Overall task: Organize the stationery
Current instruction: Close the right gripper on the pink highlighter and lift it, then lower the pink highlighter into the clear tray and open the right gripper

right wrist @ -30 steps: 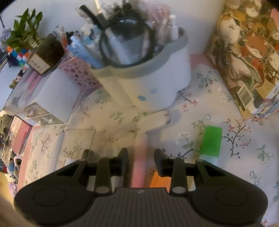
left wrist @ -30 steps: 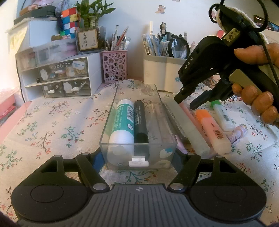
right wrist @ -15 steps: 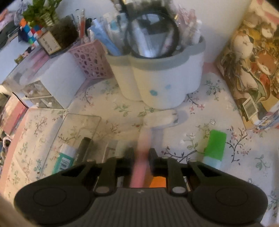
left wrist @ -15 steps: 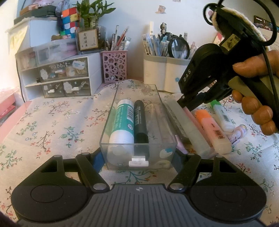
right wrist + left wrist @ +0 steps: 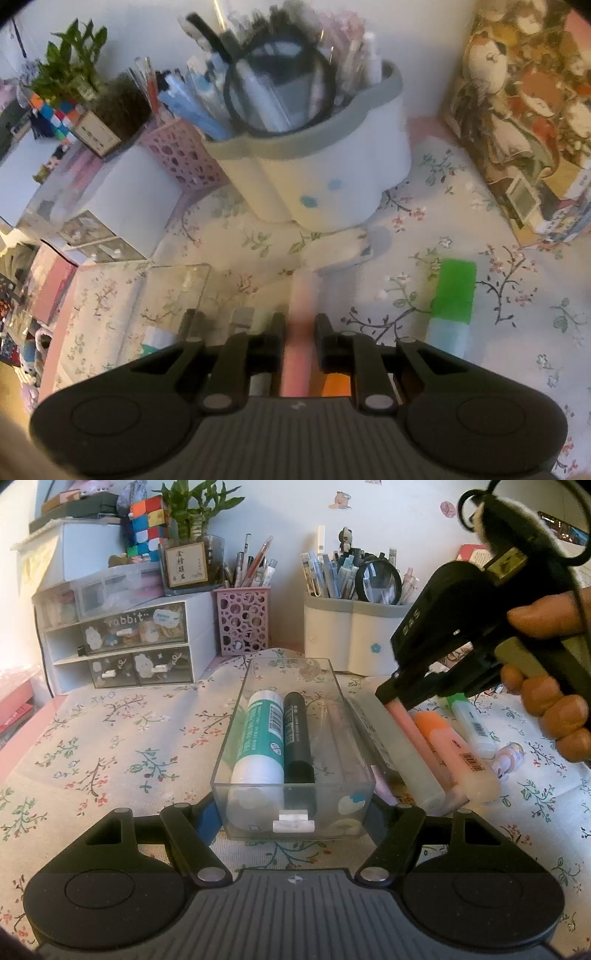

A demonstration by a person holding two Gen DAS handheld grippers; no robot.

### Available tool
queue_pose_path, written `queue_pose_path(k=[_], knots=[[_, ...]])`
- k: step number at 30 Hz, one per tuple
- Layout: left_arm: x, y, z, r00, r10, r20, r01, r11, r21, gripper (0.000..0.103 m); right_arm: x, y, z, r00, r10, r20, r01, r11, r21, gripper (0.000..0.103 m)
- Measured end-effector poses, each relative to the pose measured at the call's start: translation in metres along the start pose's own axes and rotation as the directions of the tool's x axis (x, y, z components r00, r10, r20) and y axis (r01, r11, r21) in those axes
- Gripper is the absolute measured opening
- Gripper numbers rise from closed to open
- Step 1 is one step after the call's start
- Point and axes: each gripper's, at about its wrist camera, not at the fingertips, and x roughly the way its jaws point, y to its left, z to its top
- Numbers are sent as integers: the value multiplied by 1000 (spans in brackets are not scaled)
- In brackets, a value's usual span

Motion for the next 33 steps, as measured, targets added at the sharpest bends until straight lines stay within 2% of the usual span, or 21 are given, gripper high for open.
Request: queue_pose_path(k=[11,16,21,25,33], knots=[[0,0,0,1000,-2,1,2,1000,-2,72,-50,1,3,986,49,161,-44,998,-36,8],[0,0,0,1000,-2,1,2,1000,-2,72,-74,20,11,967,128,222,-121,992,-43,8],[0,0,0,1000,-2,1,2,1000,-1,72,-63,42,11,963,195,188,-201,980,10,8],[0,0,0,1000,-2,1,2,1000,-1,72,-42,62,5,976,160,148,-159,987,-16,8],[0,0,0,1000,-2,1,2,1000,-2,72,-18,75,-4,992,104,66,-98,992,-85,9]])
